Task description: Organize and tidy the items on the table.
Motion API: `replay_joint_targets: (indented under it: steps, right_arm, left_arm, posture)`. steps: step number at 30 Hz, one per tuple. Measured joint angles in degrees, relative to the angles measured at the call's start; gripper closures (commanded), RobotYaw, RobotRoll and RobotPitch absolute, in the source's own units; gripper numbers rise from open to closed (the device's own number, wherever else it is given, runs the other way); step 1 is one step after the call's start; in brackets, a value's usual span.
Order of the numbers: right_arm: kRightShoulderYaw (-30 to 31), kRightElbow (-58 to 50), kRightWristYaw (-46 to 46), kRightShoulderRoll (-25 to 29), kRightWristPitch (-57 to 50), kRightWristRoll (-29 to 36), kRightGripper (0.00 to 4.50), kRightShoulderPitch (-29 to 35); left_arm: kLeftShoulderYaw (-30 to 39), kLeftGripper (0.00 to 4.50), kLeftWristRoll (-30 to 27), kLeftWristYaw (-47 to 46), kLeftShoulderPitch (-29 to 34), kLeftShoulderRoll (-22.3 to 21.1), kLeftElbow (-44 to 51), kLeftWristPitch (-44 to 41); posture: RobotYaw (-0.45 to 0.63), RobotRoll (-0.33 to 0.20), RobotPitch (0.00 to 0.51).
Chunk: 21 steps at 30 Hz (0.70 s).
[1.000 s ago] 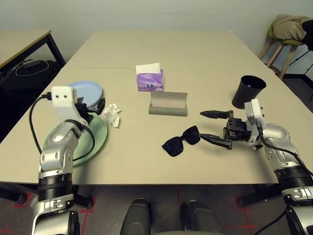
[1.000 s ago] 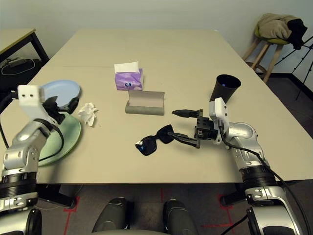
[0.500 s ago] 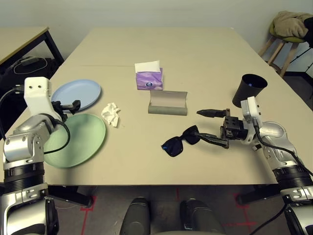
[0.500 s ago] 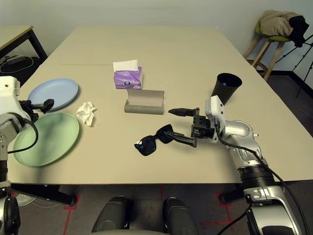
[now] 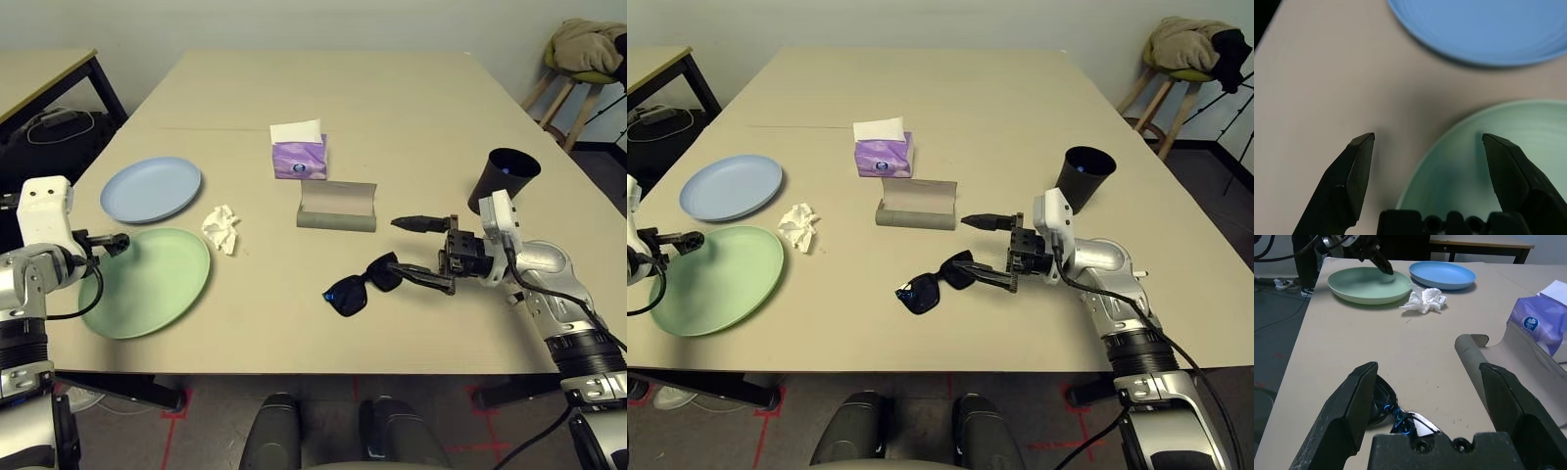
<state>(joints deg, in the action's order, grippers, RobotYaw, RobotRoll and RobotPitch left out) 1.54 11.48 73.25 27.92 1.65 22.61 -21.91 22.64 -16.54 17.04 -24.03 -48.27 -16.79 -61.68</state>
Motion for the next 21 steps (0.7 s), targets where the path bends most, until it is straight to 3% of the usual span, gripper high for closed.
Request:
replay_joint_targets:
  steps: [7, 10, 18, 20, 21]
  right_arm:
    - [0.02, -0.13, -0.42, 0.0, -0.57, 0.0, 0.02, -0.07]
    - [0.02, -0.14, -0.44, 0.0, -0.57, 0.0, 0.0, -0.07]
    - [0.02, -0.16, -0.45, 0.05, -0.57, 0.0, 0.0, -0.06]
    - [0.02, -0.16, -0.45, 0.04, -0.56, 0.0, 0.0, -0.12]
    - [0.02, -0.15, -0.45, 0.05, -0.53, -0.01, 0.0, -0.14]
  left_arm:
    - [1.07, 0.0, -0.28, 1.24, 0.81, -0.02, -0.05, -0.72]
    - [1.08, 0.59, -0.26, 1.32, 1.23, 0.0, -0.06, -0.8]
    - [1.58, 3.71, -0.23, 1.71, 1.96, -0.07, -0.04, -0.94]
    - [1.59, 4.38, -0.7, 2.64, 2.24, -0.01, 0.06, -1.15]
    - [1.64, 4.48, -1.0, 2.96, 2.31, 0.07, 0.25, -1.26]
  posture:
    - [0.23, 0.0, 0.058]
    - [0.23, 0.0, 0.057]
    - [0.23, 0.0, 0.055]
    - [0.23, 0.0, 0.055]
    - [0.23, 0.0, 0.053]
